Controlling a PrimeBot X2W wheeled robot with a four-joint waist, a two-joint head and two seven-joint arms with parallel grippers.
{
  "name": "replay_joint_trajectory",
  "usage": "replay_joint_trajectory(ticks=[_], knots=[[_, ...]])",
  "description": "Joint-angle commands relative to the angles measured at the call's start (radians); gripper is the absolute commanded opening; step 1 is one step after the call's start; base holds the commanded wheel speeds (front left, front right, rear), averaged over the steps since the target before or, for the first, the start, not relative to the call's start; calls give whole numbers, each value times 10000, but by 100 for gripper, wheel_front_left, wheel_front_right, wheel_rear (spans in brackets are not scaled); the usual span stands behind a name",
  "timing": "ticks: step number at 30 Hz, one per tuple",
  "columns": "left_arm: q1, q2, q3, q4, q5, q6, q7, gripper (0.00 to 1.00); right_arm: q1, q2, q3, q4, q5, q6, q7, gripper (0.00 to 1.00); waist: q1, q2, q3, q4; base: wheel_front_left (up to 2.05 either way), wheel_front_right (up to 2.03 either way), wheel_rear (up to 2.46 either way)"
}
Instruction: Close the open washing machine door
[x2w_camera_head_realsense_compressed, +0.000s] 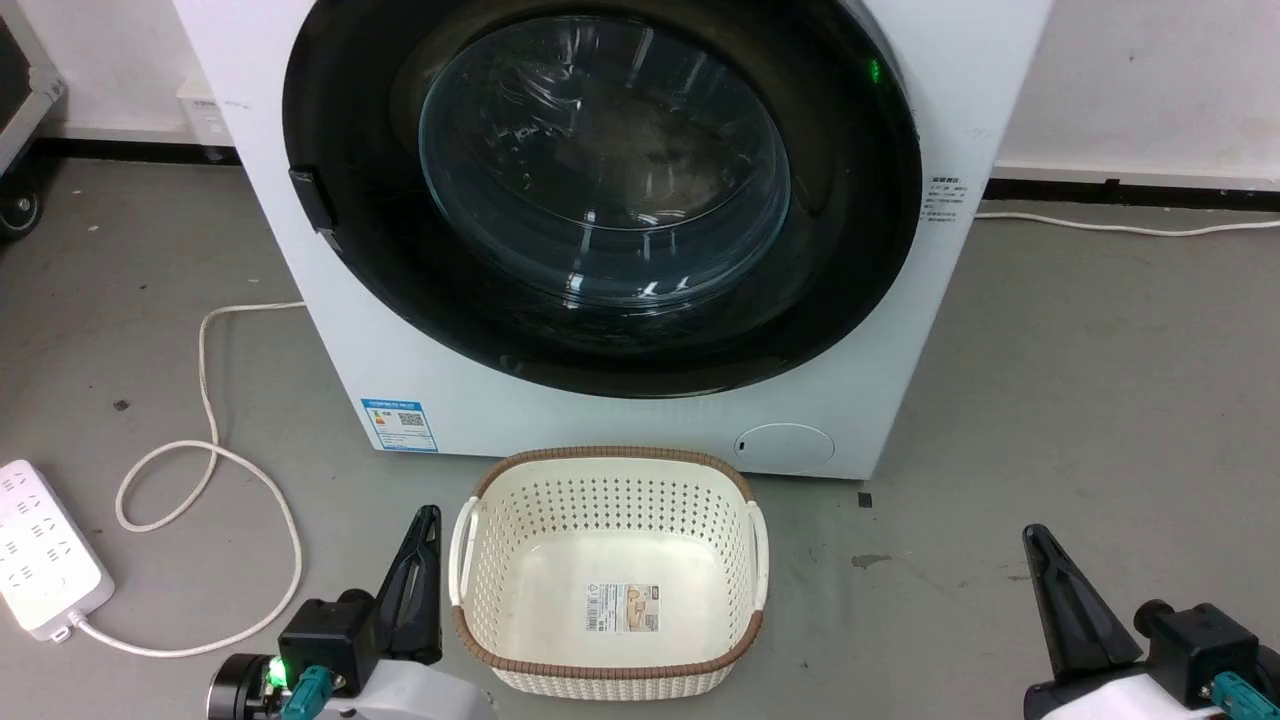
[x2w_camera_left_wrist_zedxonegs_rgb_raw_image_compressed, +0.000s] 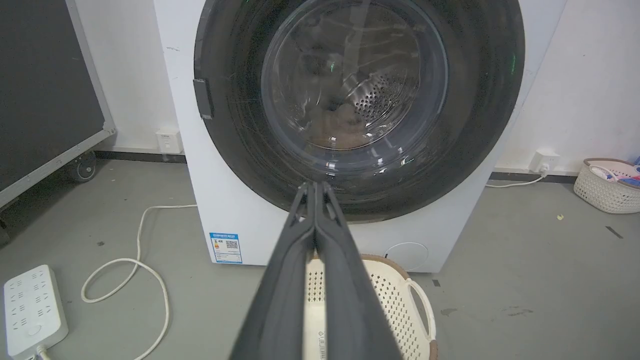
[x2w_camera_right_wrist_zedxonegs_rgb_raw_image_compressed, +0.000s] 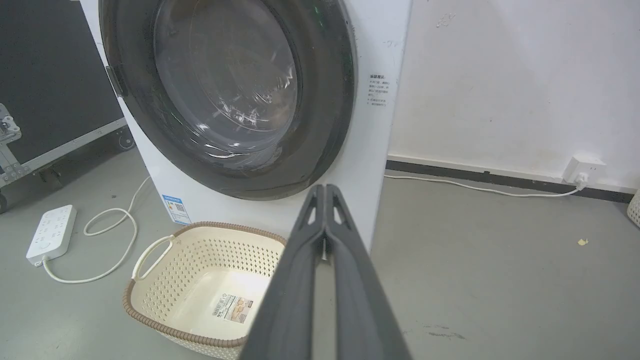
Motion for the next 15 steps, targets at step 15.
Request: replay_joint_trajectory(ticks=[15], knots=[[-48, 5, 176, -168, 280, 43, 365, 0, -196, 120, 98, -205, -179, -5, 374, 0, 0, 0, -18, 90, 0, 0, 0]])
